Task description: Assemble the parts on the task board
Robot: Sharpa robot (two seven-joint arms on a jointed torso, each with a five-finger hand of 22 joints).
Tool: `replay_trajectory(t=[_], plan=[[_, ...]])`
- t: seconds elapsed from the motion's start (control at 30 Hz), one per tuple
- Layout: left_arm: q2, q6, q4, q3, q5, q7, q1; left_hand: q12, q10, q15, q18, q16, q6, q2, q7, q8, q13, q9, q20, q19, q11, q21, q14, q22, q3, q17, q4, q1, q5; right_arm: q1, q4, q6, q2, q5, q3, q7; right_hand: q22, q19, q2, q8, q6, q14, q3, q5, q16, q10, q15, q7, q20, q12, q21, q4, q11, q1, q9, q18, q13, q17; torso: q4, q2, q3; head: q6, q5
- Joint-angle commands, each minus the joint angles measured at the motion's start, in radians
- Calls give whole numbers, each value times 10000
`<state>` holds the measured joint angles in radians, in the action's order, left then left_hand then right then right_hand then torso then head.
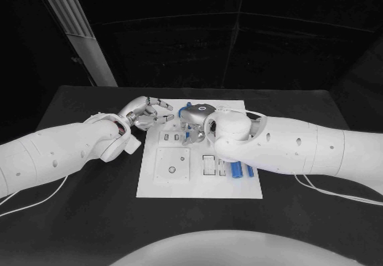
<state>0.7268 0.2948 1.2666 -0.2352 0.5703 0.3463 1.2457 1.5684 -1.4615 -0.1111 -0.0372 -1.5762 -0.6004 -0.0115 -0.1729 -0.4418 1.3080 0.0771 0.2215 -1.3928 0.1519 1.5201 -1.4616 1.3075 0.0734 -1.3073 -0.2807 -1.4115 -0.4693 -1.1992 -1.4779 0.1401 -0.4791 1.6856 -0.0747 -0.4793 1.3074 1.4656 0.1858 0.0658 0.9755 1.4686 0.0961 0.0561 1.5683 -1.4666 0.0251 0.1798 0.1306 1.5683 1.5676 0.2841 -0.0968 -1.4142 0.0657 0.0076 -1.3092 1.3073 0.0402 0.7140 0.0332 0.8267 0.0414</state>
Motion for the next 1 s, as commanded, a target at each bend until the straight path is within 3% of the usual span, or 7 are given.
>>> replay_trajectory(t=[0.03,0.27,0.4,0.5,0.7,0.87,1.0], plan=[[-16,-50,4,5,29,204,11,24,-1093,40,-20,54,25,-1,-366,26,2628,9,14,84,-24,-50,-1092,1927,49,-2635,-59,151,-67,-15,-161,1597,-176,-91,5,597,2634,1052,94,-24,-155,1022,-183,-51,25,-1042,104,1,111,25,32,101,-92,172,5,-76,-2616,2635,5,16,-8,-24,-23],[131,-48,62,6,27,470,17,24,-1093,22,-42,54,203,-21,-398,-56,2628,32,22,192,2,-104,-1092,1887,484,-2635,-104,840,-100,-27,-1055,3631,-1231,-801,7,1561,2634,1052,-155,67,-103,1022,-376,23,25,-1042,160,-35,176,25,32,99,-60,649,48,-76,-2616,2635,-3,-20,-9,-2,-135],[336,-132,190,7,26,434,129,24,-1093,55,-17,54,341,88,-350,-847,2628,346,-1,58,-53,-74,-1092,1943,757,-2635,-127,1374,-101,-245,-1720,4137,-2113,-1595,8,1987,2634,1052,-453,259,294,1022,-375,122,25,-1042,101,-148,150,25,32,85,31,784,140,-76,-2616,2635,-31,-35,-23,17,-160],[469,-293,317,7,26,242,291,24,-1093,113,30,54,314,170,-261,-1622,2628,718,-37,-179,-127,0,-1092,2036,837,-2635,-133,1591,-93,-379,-2060,4448,-2678,-2260,8,2268,2634,1052,-964,370,544,1022,-347,352,25,-1042,33,-238,93,25,32,73,114,1169,199,-76,-2616,2635,-49,-38,-21,20,-174],[640,-947,628,7,153,-634,835,24,-1093,398,149,54,831,324,67,-4214,2628,2690,-304,-766,-439,186,-1092,2260,951,-2635,-118,1950,-112,-552,-2312,5117,-3564,-3930,7,3027,2634,1052,-1703,419,582,1022,-746,1177,25,-1042,-67,-318,-18,25,32,76,201,2103,251,-76,-2616,2635,-103,-131,-54,42,-237],[667,-1838,880,8,1313,-1927,1390,24,-1093,533,244,54,481,411,259,-4777,2628,3406,-412,-1214,-608,326,-1092,2423,1034,-2635,-145,2349,-92,-599,-2292,5341,-4041,-5285,6,3543,2634,1052,-2244,532,550,1022,-1025,1542,25,-1042,-82,-339,-37,25,32,88,220,2611,303,-76,-2616,2635,-136,-186,-94,37,-274],[536,-2900,996,8,2335,-3331,1765,24,-1093,727,298,54,-8,526,479,-4673,2628,3633,-583,-1460,-816,401,-1092,2511,1029,-2635,-135,2478,-90,-611,-2180,5355,-4319,-6316,3,3813,2634,1052,-2407,607,571,1022,-1099,1547,25,-1042,-96,-359,-48,25,32,89,237,2638,336,-76,-2616,2635,-154,-191,-90,11,-312]])
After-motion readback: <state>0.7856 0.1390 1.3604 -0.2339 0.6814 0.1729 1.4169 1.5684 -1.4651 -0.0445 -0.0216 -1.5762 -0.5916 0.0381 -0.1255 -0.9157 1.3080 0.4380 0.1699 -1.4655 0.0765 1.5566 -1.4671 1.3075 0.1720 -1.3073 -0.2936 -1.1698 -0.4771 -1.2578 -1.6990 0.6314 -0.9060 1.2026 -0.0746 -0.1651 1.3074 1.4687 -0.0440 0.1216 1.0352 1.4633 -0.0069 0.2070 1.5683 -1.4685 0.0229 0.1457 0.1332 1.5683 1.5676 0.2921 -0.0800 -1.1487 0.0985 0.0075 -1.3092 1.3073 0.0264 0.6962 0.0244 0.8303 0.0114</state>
